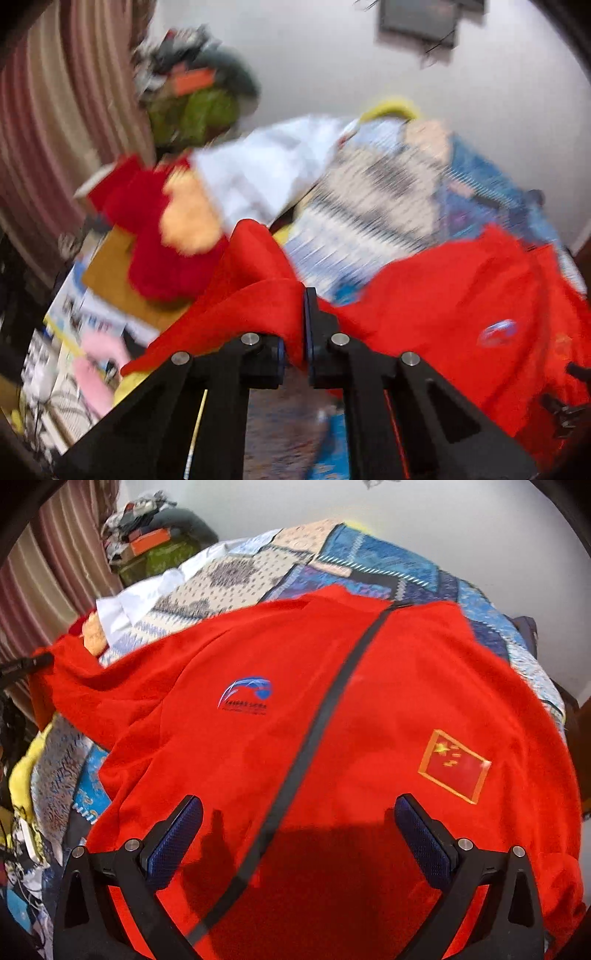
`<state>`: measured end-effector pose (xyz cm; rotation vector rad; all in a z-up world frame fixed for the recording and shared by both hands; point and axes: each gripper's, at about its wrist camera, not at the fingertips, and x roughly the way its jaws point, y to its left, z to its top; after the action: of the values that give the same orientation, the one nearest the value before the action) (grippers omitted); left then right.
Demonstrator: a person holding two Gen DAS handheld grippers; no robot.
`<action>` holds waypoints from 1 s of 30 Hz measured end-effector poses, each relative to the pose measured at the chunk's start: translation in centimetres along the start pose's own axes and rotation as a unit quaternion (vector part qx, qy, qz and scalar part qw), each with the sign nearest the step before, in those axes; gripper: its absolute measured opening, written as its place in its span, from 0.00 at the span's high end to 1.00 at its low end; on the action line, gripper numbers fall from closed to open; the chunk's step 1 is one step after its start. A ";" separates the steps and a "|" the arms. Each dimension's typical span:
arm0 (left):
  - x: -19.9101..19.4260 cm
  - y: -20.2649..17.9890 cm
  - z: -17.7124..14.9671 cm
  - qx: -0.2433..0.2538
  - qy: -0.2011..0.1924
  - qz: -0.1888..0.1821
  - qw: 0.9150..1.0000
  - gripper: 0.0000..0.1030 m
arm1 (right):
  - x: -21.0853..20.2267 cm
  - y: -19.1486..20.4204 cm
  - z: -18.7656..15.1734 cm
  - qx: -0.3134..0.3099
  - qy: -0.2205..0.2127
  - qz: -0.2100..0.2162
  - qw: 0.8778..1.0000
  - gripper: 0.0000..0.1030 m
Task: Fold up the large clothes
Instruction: 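Reach the left tool to the jacket's sleeve and close on it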
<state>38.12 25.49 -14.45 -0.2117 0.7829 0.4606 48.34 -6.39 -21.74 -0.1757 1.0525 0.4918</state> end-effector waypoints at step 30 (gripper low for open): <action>3.7 -10.0 -9.8 0.068 0.171 -0.171 0.968 0.35 | -7.1 -5.4 -4.2 0.045 -0.033 -0.011 0.998 0.00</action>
<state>38.99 14.42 -23.76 -0.2966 1.0886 0.0408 44.71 -14.86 -18.23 -0.0912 1.0043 0.4274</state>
